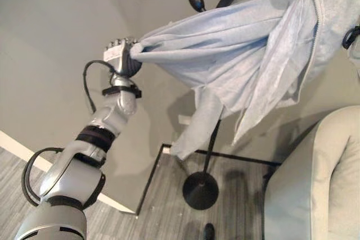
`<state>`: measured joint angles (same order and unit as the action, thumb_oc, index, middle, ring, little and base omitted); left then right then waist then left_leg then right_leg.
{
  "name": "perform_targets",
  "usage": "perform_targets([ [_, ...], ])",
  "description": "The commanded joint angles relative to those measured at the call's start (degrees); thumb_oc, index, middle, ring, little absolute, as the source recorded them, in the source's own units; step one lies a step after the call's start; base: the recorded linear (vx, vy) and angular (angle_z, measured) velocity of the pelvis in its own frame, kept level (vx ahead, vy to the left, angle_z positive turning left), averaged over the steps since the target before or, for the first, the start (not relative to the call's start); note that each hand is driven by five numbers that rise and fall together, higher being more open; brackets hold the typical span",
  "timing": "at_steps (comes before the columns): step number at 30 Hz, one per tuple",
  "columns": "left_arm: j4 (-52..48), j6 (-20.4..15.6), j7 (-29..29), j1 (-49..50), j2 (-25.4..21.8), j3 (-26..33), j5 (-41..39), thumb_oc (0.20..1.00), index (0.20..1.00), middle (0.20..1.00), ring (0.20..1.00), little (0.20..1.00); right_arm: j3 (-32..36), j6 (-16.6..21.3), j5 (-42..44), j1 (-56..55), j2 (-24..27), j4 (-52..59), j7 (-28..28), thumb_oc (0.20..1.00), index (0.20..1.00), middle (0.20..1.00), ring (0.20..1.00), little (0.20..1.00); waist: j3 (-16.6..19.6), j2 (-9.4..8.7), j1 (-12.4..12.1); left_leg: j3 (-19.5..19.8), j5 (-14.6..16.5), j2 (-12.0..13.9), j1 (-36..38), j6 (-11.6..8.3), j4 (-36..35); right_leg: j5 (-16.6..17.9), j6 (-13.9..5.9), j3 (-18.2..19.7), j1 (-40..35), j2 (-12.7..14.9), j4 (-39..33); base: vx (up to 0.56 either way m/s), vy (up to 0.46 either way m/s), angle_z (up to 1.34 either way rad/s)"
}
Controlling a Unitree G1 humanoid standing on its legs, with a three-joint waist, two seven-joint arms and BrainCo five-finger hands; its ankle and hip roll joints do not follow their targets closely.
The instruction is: Hang the clothes on the sofa on the clothes rack.
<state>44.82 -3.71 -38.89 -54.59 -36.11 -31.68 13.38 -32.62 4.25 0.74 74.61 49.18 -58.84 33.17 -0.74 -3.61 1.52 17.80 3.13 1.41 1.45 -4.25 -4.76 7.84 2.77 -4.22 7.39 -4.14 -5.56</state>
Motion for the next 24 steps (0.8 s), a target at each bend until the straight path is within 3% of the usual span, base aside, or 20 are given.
perform_targets([
  [1,6.8,0.5,0.7,-3.9,-1.5,1.1,-5.2,0.2,0.2,0.2,0.2,0.2,1.4,-1.0,3.9,2.3,2.8,-4.8,1.0,0.2,0.2,0.2,0.2,0.2,1.3,-1.83,0.0,-6.5,-4.3,3.9,0.9,-3.47,-0.2,-9.2,-6.99,5.5,-6.1,4.4,3.6,0.01,-0.064,0.07],
  [6,11.0,0.4,1.7,-0.7,8.5,2.2,-11.2,0.2,0.2,0.2,0.2,0.2,3.5,-2.1,4.2,-5.7,-5.5,-5.9,0.3,0.2,0.2,0.2,0.2,0.2,-0.1,-0.84,0.6,-6.8,-6.0,4.0,0.2,-3.64,-0.2,-8.8,-6.78,5.5,-5.7,4.5,3.4,-0.01,-0.023,0.01],
  [9,13.0,0.0,1.9,1.4,11.9,2.2,-12.8,0.2,0.2,0.2,0.2,0.2,3.7,-1.9,4.0,-8.8,-9.4,-5.4,0.0,0.2,0.2,0.2,0.2,0.2,-0.4,-0.84,0.9,-7.3,-6.0,4.0,0.1,-3.49,-0.2,-8.4,-6.74,5.9,-5.7,4.5,3.1,-0.01,-0.006,0.03],
  [18,9.9,-1.9,2.1,8.3,18.5,3.5,-16.9,0.2,0.2,0.2,0.2,0.2,4.7,-0.5,3.5,-17.1,-17.8,-0.3,0.9,0.2,0.2,0.2,0.2,0.2,-0.8,-1.07,1.4,-8.7,-5.7,4.1,0.8,-3.13,-0.2,-7.7,-6.64,7.4,-6.4,4.4,2.6,-0.02,0.009,0.02],
  [24,4.1,-3.1,2.8,15.9,22.9,3.9,-18.8,0.2,0.2,0.2,0.2,0.2,5.1,0.7,2.3,-24.6,-24.8,9.2,1.3,0.2,0.2,0.2,0.2,0.2,-0.9,-1.19,1.5,-9.9,-4.9,4.3,1.7,-2.82,-0.2,-7.3,-6.58,8.4,-6.8,4.4,2.2,-0.02,0.014,-0.13],
])
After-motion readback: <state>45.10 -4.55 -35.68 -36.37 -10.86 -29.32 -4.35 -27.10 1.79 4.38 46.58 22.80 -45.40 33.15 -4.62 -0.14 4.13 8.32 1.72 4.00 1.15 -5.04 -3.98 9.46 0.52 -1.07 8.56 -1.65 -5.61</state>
